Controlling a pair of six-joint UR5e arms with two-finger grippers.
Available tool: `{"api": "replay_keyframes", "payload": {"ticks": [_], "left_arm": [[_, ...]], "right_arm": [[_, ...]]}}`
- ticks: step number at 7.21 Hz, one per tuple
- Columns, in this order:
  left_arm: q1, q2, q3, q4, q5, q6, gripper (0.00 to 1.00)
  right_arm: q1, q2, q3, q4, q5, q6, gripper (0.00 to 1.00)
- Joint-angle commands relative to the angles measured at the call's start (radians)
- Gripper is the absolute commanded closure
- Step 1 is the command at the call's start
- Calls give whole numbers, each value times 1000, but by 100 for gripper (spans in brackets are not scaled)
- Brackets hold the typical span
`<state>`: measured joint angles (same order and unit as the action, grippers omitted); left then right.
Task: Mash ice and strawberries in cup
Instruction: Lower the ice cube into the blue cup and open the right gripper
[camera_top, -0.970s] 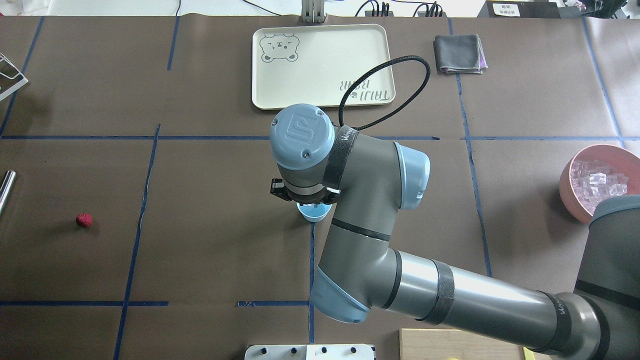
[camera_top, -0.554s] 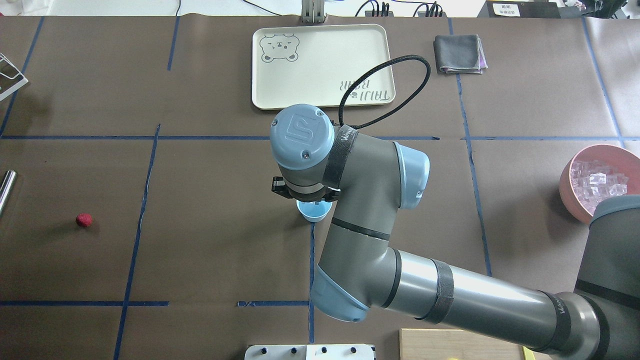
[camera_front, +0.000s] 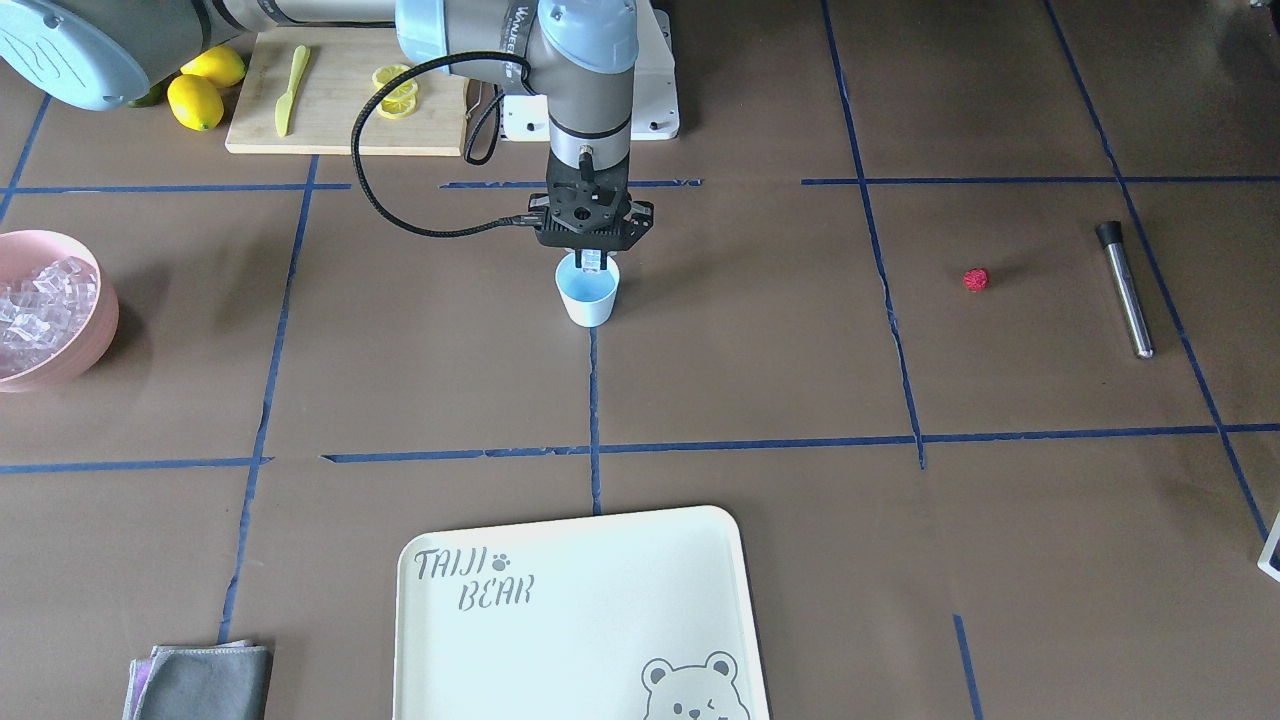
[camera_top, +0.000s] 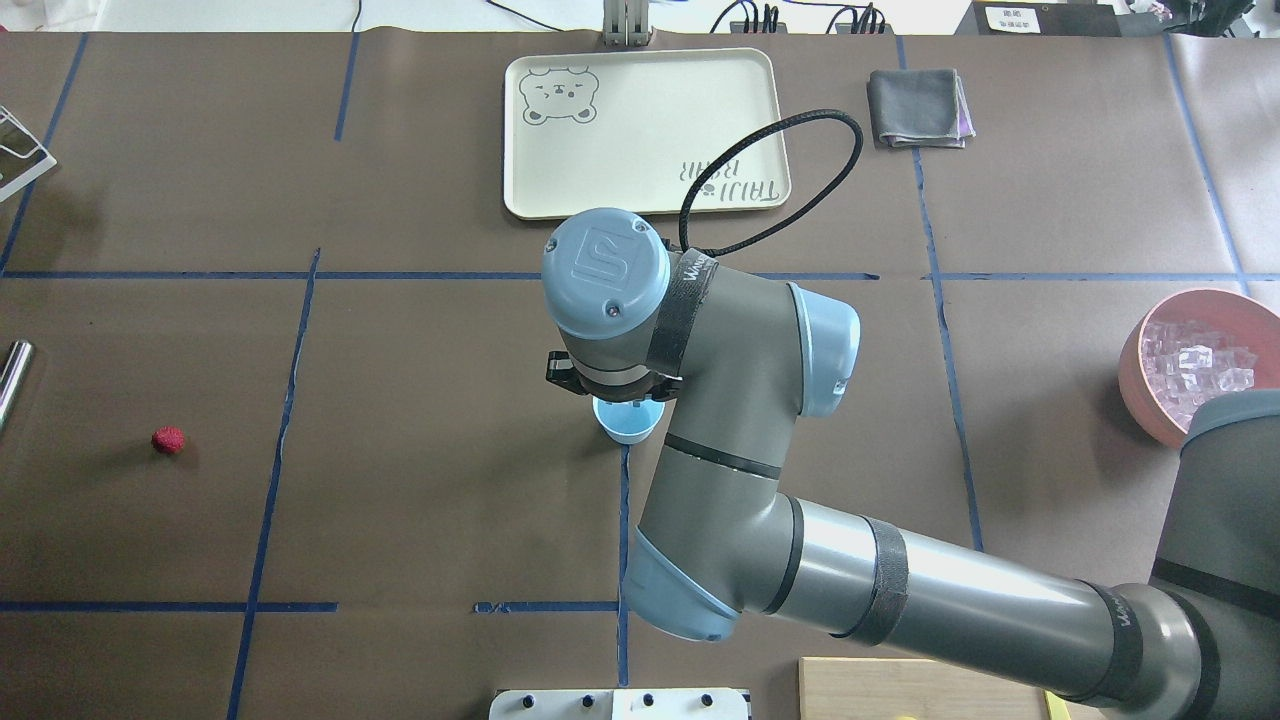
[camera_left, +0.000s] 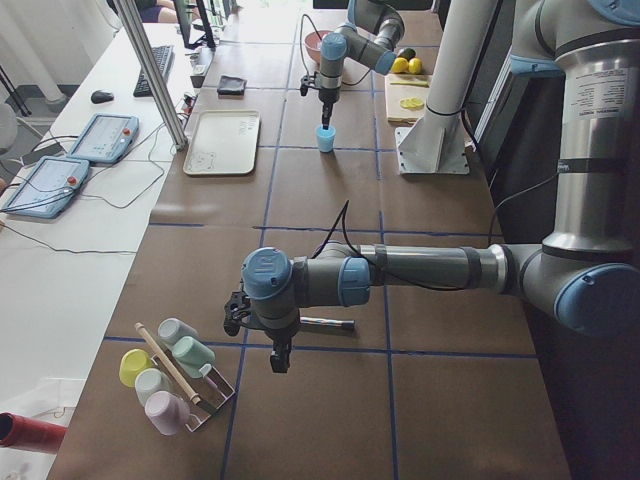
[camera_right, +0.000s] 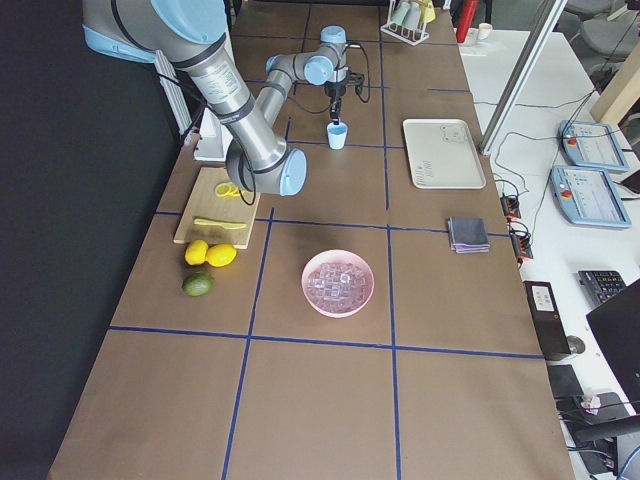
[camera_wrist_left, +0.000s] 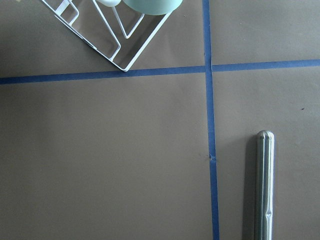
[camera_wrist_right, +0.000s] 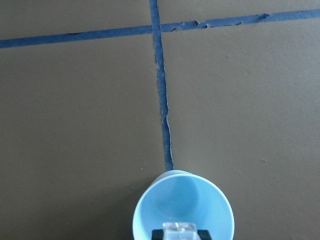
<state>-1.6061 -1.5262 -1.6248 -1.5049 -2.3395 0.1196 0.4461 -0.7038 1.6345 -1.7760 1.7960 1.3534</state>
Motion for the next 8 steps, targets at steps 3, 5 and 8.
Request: {"api": "replay_keyframes", "payload": {"ticks": [3, 5, 8], "left_arm": [[0, -2, 2, 0, 0, 0, 0], [0, -3, 0, 0, 0, 0, 0], [0, -6, 2, 0, 0, 0, 0]], "right_arm": [[0, -6, -1, 1, -1, 1, 36], [0, -6, 1, 1, -10, 0, 1], [23, -19, 51, 1, -32, -13, 1]]}}
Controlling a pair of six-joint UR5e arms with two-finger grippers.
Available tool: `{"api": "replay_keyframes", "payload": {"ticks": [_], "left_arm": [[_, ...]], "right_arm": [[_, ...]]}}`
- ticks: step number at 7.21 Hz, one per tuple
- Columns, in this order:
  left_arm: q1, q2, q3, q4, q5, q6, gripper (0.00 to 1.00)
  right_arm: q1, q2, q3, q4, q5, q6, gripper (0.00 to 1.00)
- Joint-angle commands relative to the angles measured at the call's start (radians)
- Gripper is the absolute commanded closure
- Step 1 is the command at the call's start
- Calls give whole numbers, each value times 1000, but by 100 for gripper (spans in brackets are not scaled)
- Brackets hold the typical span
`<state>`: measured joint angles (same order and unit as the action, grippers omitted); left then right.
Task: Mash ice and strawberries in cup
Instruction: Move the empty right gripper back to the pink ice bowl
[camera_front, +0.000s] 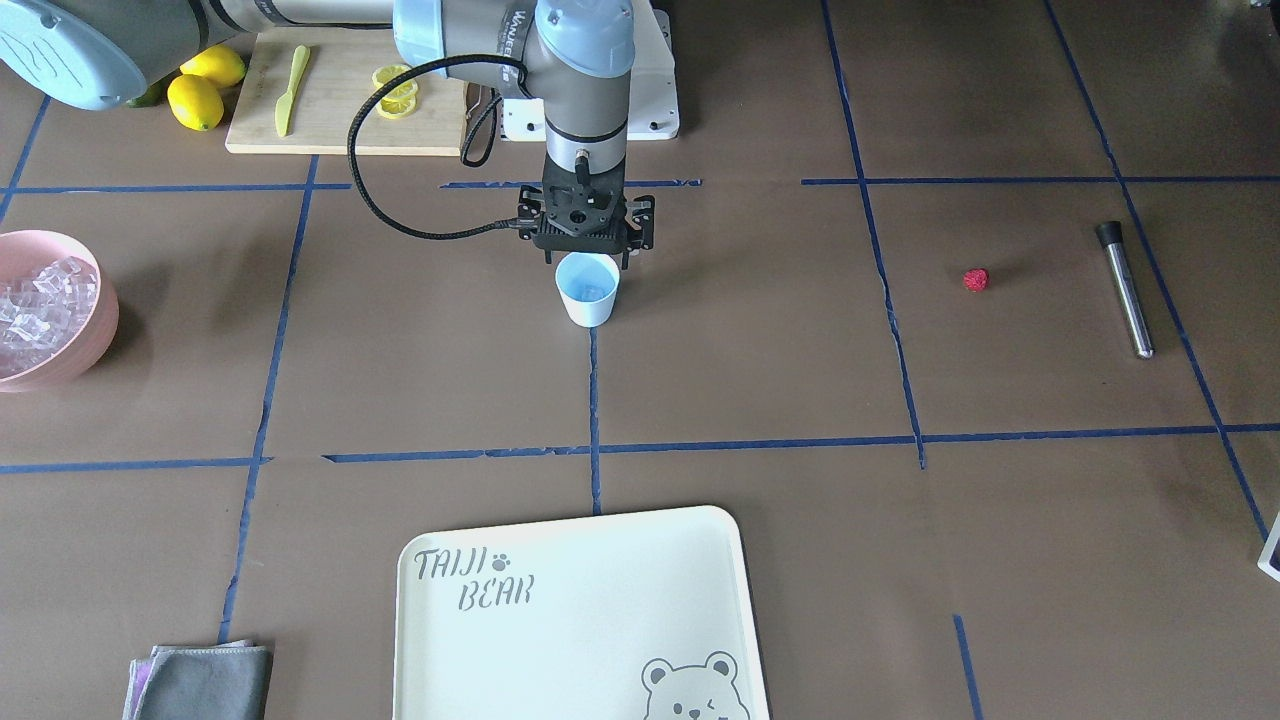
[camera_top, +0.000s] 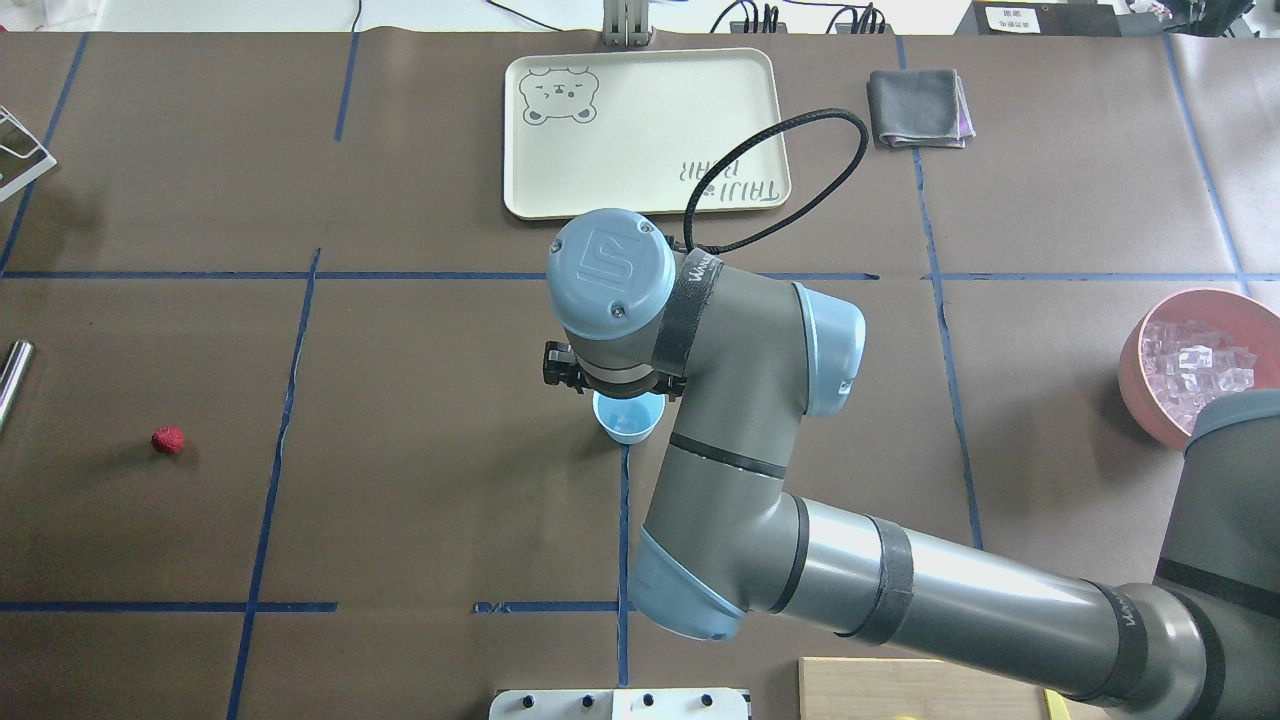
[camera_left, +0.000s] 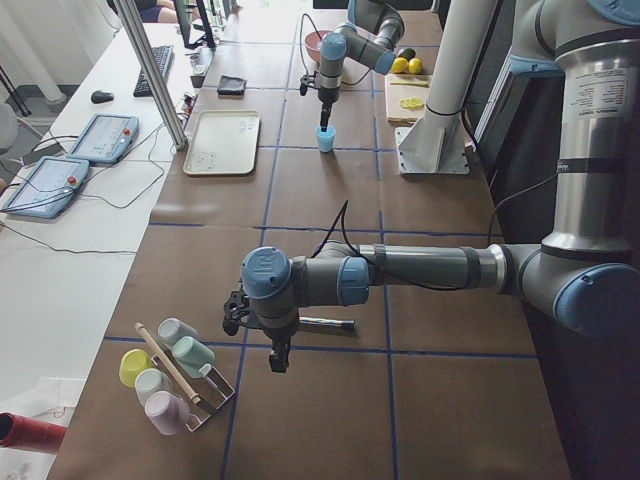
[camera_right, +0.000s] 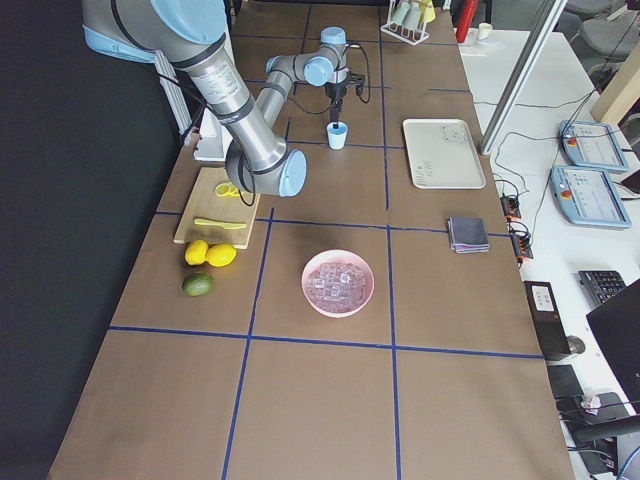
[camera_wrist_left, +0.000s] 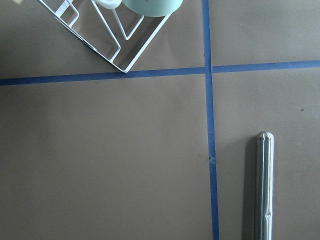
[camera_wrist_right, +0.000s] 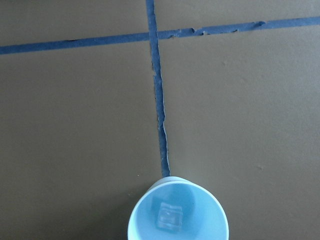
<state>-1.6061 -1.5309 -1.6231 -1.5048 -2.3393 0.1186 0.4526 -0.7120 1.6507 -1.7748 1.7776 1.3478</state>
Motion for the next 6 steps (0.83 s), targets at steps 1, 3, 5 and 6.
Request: {"api": "replay_keyframes", "payload": {"ticks": [1, 3, 5, 6], "left_arm": [[0, -2, 0, 0, 0, 1, 0], [0, -2, 0, 0, 0, 1, 0], [2, -3, -7, 0, 0, 0, 0], [0, -3, -11, 0, 0, 0, 0]], "right_arm": [[52, -53, 105, -8, -18, -7, 1], [166, -247, 347, -9, -15, -127, 1], [396, -408, 424, 3, 180, -276, 1], [494, -523, 475, 3, 248, -438, 1]]}}
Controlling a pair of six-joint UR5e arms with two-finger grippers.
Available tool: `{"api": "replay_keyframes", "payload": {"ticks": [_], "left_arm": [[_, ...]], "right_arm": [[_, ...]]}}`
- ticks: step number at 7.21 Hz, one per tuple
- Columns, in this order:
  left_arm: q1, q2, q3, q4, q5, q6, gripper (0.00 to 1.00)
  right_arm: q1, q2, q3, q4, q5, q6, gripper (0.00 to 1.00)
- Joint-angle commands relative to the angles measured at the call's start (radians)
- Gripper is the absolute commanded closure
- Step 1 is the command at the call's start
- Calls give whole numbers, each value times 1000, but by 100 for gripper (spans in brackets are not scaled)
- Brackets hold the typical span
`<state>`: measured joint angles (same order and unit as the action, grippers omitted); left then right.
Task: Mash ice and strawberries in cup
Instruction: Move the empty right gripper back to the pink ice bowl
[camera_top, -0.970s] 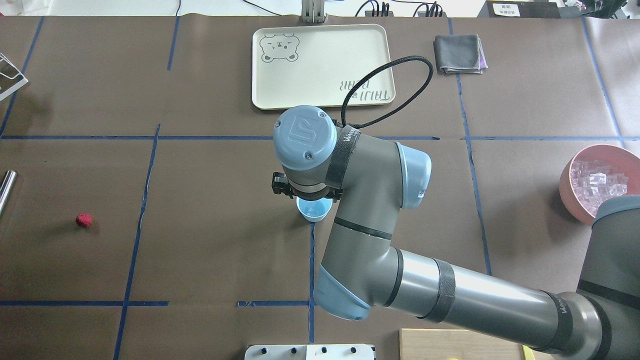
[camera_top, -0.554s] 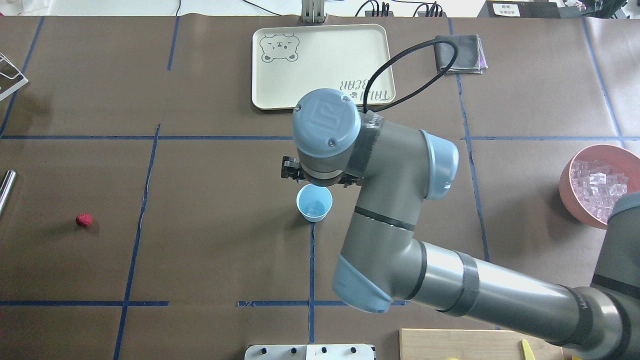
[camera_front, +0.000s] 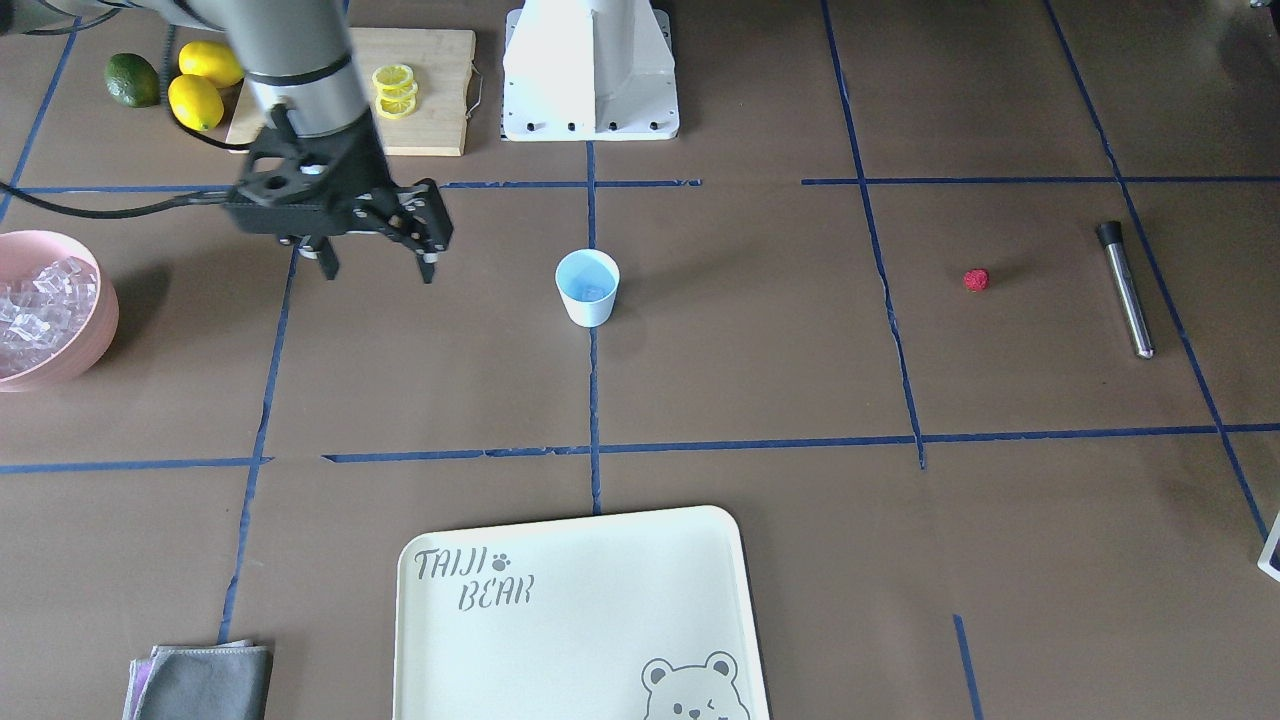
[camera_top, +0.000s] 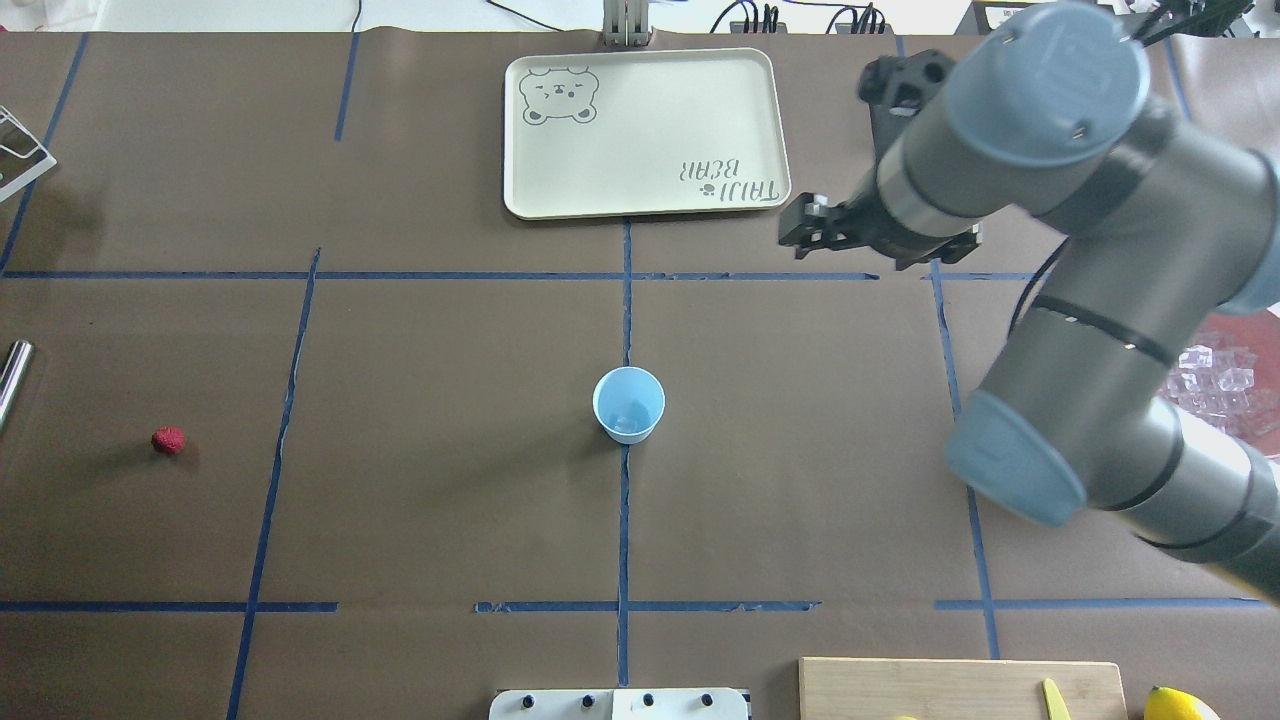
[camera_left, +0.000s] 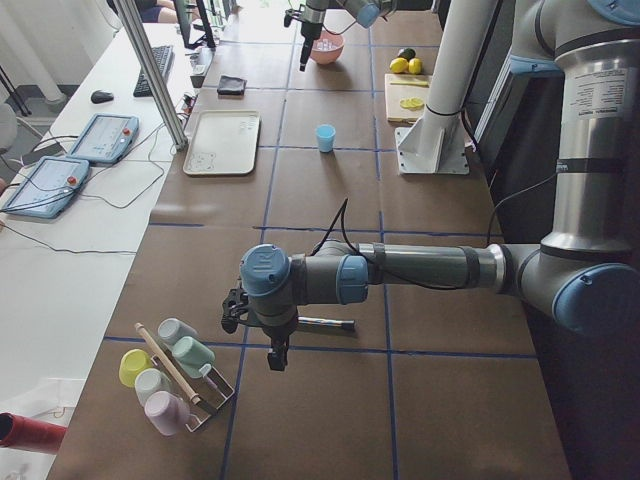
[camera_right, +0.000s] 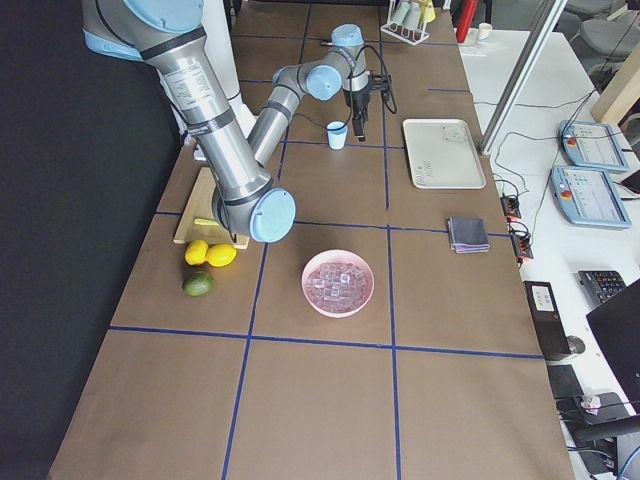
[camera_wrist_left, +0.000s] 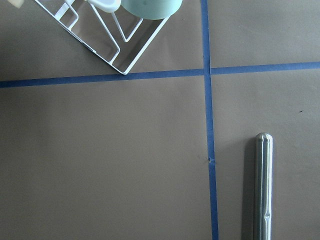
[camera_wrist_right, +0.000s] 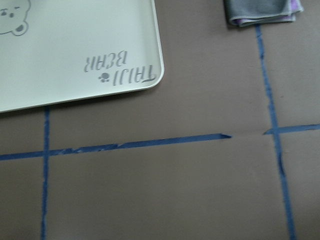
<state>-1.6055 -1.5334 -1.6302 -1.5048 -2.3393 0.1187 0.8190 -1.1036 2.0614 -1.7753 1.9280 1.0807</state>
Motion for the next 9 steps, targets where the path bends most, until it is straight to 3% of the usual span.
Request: {"api": "replay_keyframes", "payload": {"ticks": [1, 2, 4, 5, 6, 8, 9], "left_arm": [[-1, -1, -7, 0, 0, -2, 0], [-1, -1, -8, 0, 0, -2, 0], [-1, -1, -7, 0, 0, -1, 0], [-1, -1, -5, 0, 0, -2, 0], [-1, -1, -8, 0, 0, -1, 0], [-1, -1, -10, 0, 0, -1, 0], [-1, -1, -10, 0, 0, -1, 0]], "right_arm": [[216, -216, 75, 22, 152, -283, 1], [286, -333, 72, 101, 204, -371, 1], [333, -551, 34, 378, 247, -407, 1], [342, -583, -37, 495, 259, -409, 1], [344, -584, -102, 546, 264, -412, 1], [344, -593, -142, 548, 267, -404, 2], [344, -593, -182, 548, 269, -407, 7]]}}
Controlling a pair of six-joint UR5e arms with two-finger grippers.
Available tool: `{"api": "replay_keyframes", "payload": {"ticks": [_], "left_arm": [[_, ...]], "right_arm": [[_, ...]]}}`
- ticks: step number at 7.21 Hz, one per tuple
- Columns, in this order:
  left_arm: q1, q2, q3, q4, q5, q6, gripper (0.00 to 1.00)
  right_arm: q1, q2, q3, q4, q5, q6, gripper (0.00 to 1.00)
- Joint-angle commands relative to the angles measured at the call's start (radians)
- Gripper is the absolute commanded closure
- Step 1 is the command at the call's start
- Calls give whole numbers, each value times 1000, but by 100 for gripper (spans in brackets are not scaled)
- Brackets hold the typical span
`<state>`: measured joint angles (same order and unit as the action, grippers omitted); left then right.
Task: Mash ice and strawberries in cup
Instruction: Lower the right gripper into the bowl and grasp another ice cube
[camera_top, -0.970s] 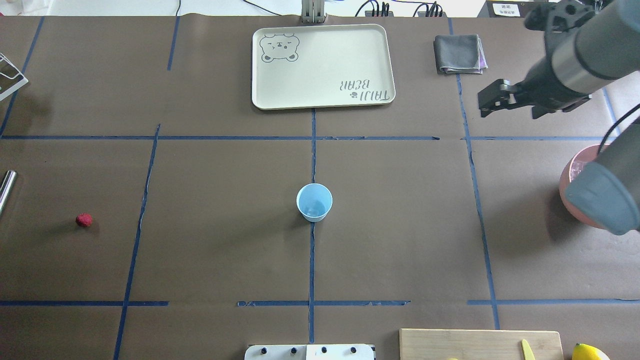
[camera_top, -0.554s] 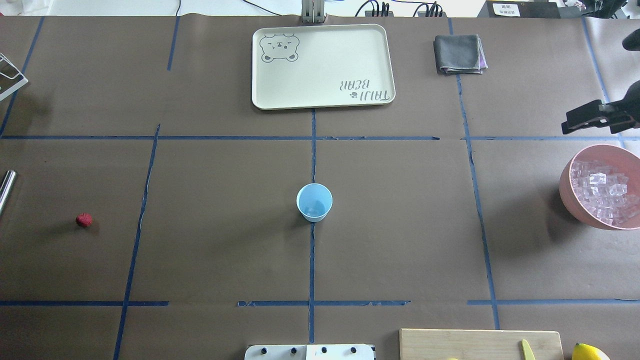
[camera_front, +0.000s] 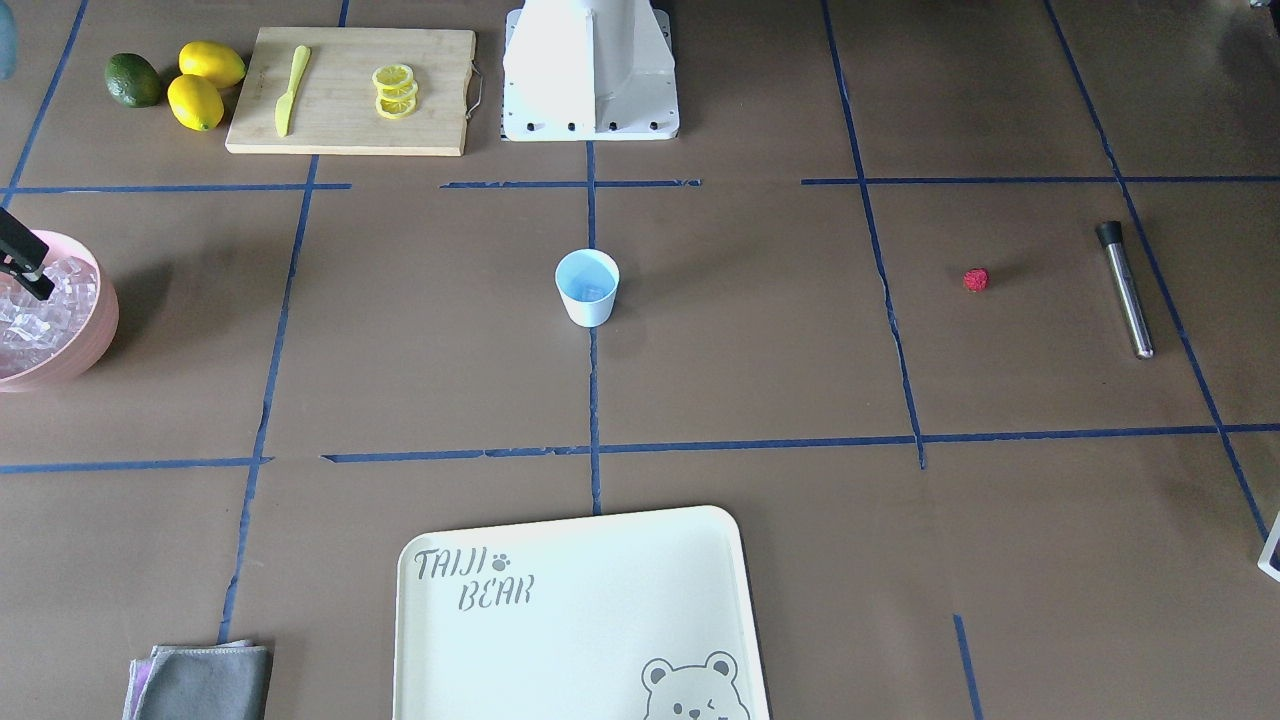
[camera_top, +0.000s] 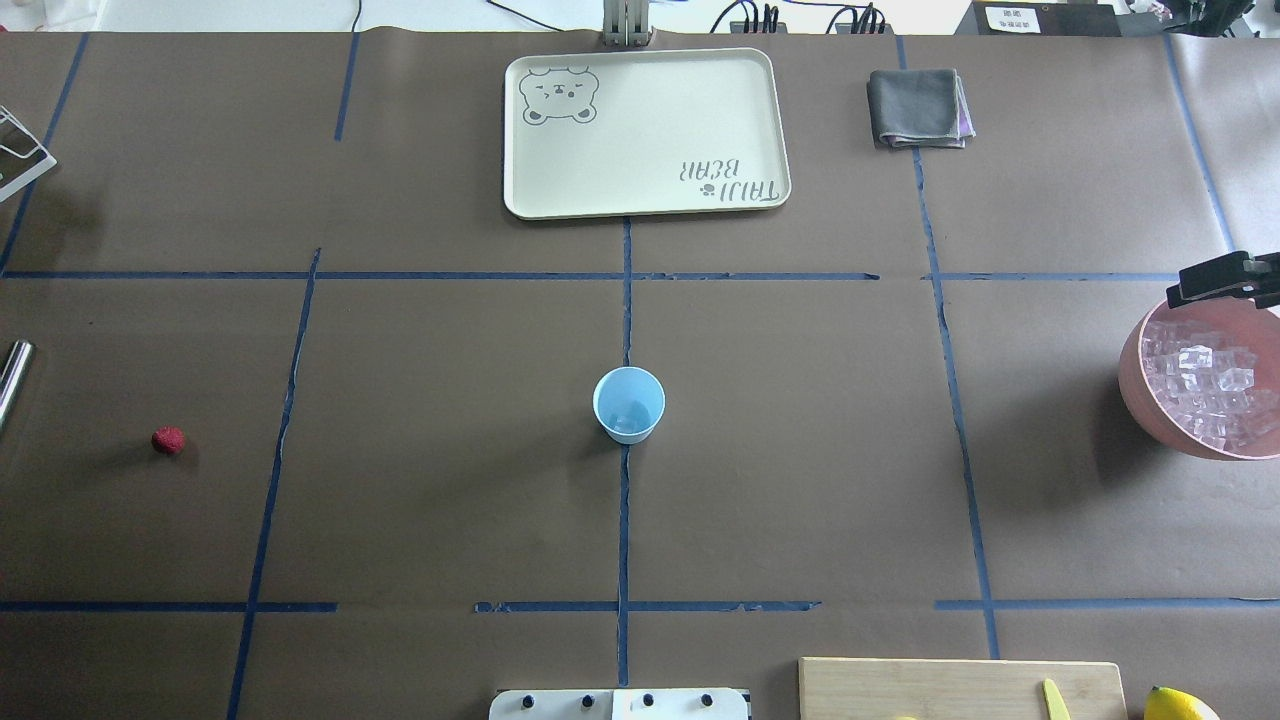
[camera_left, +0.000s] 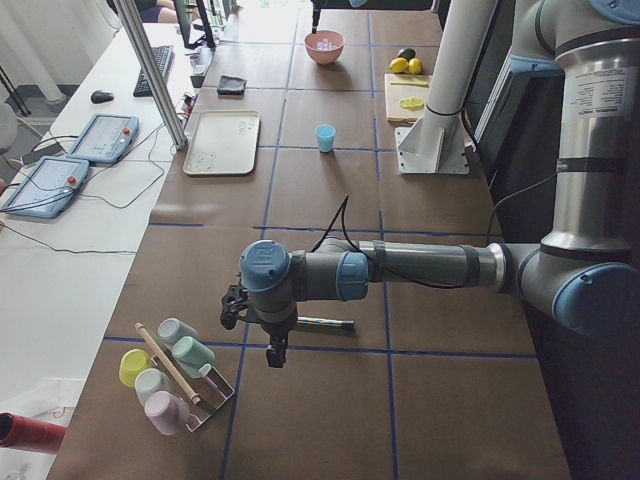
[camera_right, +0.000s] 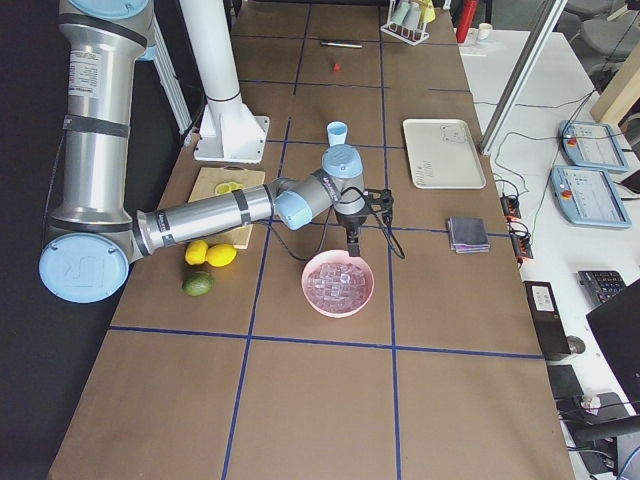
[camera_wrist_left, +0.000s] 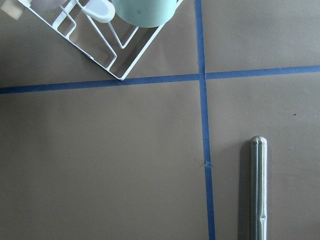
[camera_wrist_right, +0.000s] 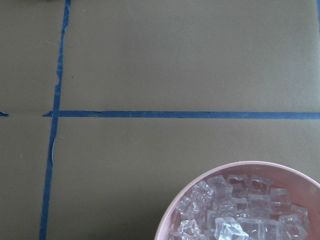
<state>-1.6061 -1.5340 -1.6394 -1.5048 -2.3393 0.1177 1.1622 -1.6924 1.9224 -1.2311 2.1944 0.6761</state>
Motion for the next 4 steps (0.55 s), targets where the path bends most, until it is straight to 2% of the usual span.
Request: {"api": "replay_keyframes", "payload": {"ticks": [1, 3, 4], "left_arm": [[0, 0, 0, 0, 0, 0, 0], [0, 0, 0, -2, 0, 0, 0], [0, 0, 0, -5, 0, 0, 0]], "right_arm": [[-1, 3, -72, 4, 2, -7, 12], [-1, -1, -82, -5, 1, -9, 38], [-15, 5, -83, -5, -1, -9, 40]]}}
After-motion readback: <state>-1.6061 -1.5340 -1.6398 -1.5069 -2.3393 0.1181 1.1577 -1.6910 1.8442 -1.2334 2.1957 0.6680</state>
